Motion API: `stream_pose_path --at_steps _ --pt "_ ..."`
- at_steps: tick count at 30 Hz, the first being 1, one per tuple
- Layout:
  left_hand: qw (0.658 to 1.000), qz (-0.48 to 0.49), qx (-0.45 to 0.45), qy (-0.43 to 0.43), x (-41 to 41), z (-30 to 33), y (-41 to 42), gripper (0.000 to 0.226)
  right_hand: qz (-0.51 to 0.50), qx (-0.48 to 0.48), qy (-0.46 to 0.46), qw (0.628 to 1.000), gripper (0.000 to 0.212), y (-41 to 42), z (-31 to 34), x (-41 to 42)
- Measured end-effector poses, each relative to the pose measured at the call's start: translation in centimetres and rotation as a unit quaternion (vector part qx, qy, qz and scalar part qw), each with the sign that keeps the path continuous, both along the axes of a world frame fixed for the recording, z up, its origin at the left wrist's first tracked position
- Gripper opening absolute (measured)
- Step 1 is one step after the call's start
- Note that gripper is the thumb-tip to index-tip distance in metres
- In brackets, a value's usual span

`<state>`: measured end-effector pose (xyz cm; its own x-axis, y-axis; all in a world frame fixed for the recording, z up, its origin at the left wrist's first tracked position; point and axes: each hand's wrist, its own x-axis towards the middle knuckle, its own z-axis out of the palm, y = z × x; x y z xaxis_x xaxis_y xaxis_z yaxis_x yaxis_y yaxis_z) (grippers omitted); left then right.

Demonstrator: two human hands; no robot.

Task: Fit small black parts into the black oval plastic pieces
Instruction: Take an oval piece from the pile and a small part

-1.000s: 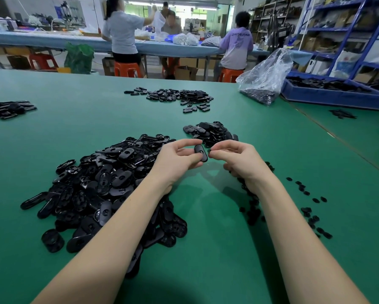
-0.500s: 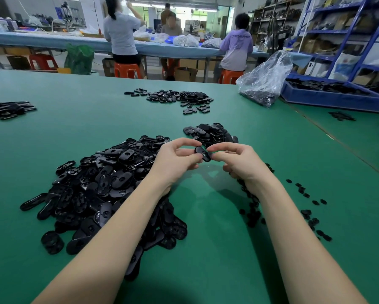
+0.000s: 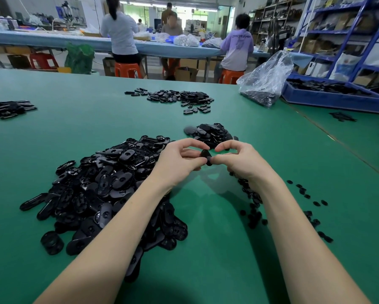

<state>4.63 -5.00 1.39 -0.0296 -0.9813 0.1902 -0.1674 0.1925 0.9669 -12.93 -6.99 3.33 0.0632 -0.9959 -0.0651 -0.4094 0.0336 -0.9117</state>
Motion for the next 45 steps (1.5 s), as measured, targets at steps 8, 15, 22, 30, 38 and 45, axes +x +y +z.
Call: stream_pose_path --at_steps 8,15,22,30,38,45 --pt "1.000 -0.005 0.008 -0.029 0.2 -0.1 -0.1 0.025 -0.015 -0.002 0.024 1.000 0.025 0.3 0.1 -0.2" --pt "0.982 -0.026 0.100 0.158 0.0 0.3 0.3 0.025 -0.025 -0.070 -0.011 0.997 0.015 0.2 0.2 0.0" --pt "0.949 -0.015 0.155 0.273 -0.3 0.6 0.2 0.021 -0.004 -0.069 -0.042 0.997 0.016 0.4 -0.8 0.7" --pt "0.953 0.014 0.162 0.255 -0.2 0.2 0.0 0.022 0.039 -0.053 -0.044 0.997 0.003 0.0 -0.8 0.8" --pt "0.974 0.025 0.124 0.185 -0.2 -0.3 -0.2 0.020 0.020 -0.068 -0.014 0.997 0.007 -0.5 -1.5 0.6" --pt "0.981 0.025 0.114 0.155 0.0 -0.2 -0.2 0.019 0.036 -0.063 -0.014 0.997 0.009 -0.4 -1.5 0.0"
